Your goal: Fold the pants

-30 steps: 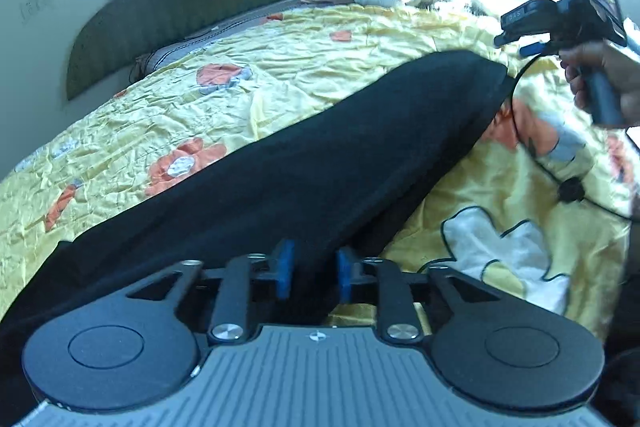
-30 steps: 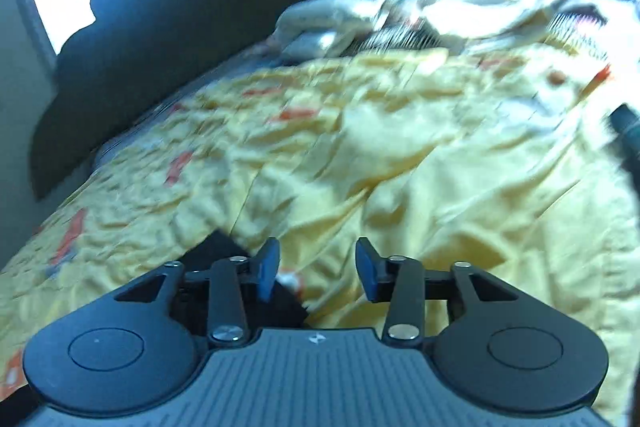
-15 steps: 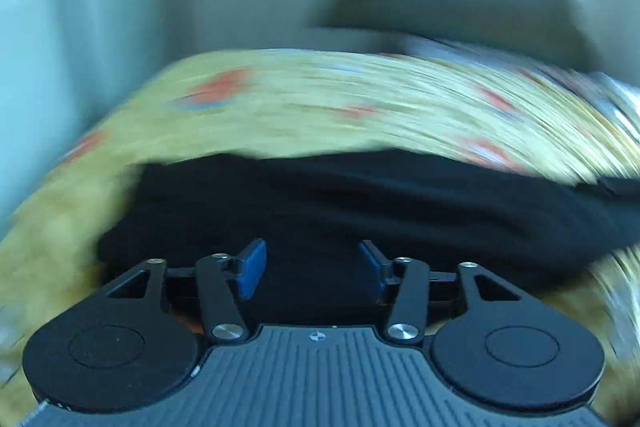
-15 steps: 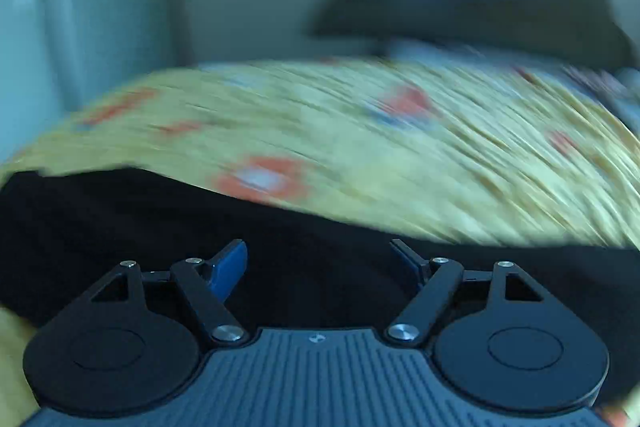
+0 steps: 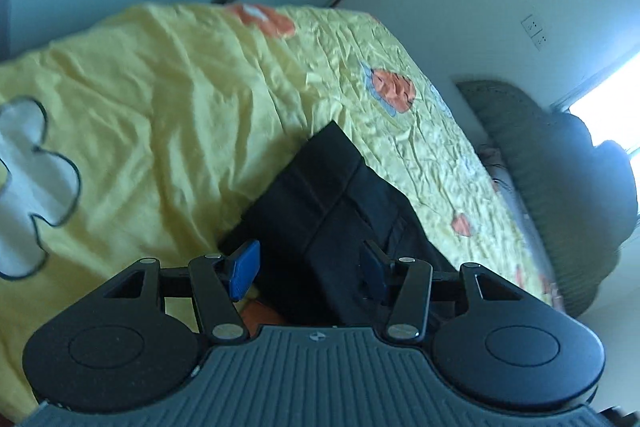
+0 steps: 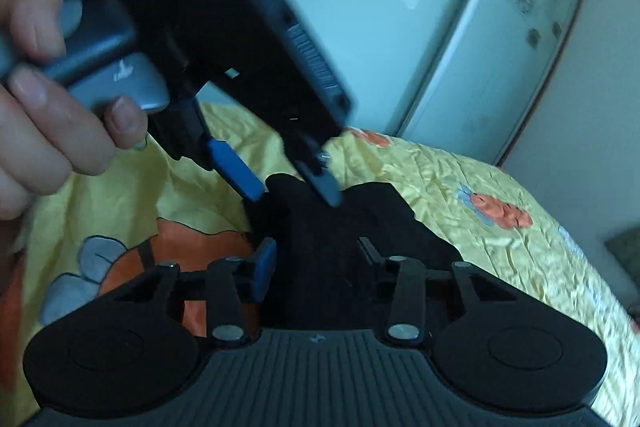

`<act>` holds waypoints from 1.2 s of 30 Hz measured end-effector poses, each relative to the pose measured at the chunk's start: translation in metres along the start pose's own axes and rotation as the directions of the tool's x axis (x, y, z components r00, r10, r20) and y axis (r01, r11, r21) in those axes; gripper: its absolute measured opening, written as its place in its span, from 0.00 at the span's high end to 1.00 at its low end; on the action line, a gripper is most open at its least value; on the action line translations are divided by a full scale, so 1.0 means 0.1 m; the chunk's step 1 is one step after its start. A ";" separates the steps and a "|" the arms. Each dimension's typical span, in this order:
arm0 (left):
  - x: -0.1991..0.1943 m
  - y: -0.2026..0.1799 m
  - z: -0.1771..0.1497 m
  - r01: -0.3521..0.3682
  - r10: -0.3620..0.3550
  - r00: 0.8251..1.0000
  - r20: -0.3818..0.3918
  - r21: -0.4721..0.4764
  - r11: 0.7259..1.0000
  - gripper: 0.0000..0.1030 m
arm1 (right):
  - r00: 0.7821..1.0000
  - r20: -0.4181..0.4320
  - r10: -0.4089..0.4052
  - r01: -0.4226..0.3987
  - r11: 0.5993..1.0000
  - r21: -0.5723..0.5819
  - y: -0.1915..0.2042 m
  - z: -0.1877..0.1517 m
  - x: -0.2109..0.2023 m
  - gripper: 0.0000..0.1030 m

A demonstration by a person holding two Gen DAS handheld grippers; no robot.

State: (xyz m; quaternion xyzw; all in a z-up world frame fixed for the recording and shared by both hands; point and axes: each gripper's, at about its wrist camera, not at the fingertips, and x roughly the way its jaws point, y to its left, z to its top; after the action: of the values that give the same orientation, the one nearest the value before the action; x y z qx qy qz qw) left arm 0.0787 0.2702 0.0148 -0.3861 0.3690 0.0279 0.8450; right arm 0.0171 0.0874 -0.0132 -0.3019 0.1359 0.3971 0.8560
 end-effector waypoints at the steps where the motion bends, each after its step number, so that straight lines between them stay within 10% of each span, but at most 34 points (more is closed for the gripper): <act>1: 0.04 0.03 0.00 0.011 -0.011 1.000 -0.011 -0.021 1.000 0.45 | 1.000 -0.016 -0.011 0.010 1.000 -0.018 0.02 0.00 0.07 0.60; 6: 0.17 0.14 0.03 0.054 -0.060 0.997 -0.046 -0.123 0.991 0.44 | 0.995 -0.067 -0.081 0.072 0.990 -0.120 0.18 -0.11 0.17 0.61; 9: 0.22 0.19 0.04 0.076 -0.086 0.995 -0.050 -0.178 0.981 0.45 | 0.993 -0.047 -0.108 0.099 0.983 -0.157 0.27 -0.14 0.18 0.84; 12: 0.24 0.17 0.05 0.051 -0.059 0.997 -0.046 -0.158 0.986 0.89 | 0.997 -0.021 -0.075 0.074 0.996 -0.050 0.15 -0.12 0.12 0.90; 13: 0.23 0.15 0.05 0.041 -0.047 0.998 -0.035 -0.138 0.990 0.90 | 0.999 -0.015 -0.037 0.038 0.999 0.023 0.05 -0.12 0.09 0.91; 17: 0.00 0.02 -0.04 0.036 -0.035 0.999 0.026 -0.041 0.999 0.90 | 0.996 0.017 0.091 -0.093 0.973 0.212 -0.25 -0.12 -0.06 0.92; 24: 0.13 0.11 -0.14 -0.074 0.074 0.997 0.006 0.011 0.997 0.91 | 0.990 -0.059 0.130 -0.116 0.972 0.203 -0.14 -0.22 0.05 0.89; 28: 0.02 0.00 -0.16 -0.134 0.127 0.988 0.085 0.094 0.986 0.77 | 0.986 0.029 0.166 -0.166 0.928 0.332 -0.39 -0.29 -0.37 0.87; 36: -0.01 -0.23 -0.32 -0.262 0.226 0.960 0.165 0.240 0.935 0.77 | 0.992 -0.103 0.078 0.001 0.789 0.614 -1.01 -1.24 -0.90 0.87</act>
State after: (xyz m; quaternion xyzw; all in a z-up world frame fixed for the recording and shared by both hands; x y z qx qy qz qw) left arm 0.0664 0.2334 0.0163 -0.2207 0.3566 0.1104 0.9011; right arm 0.0371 -0.0946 -0.0260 -0.0290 0.3157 0.3297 0.8892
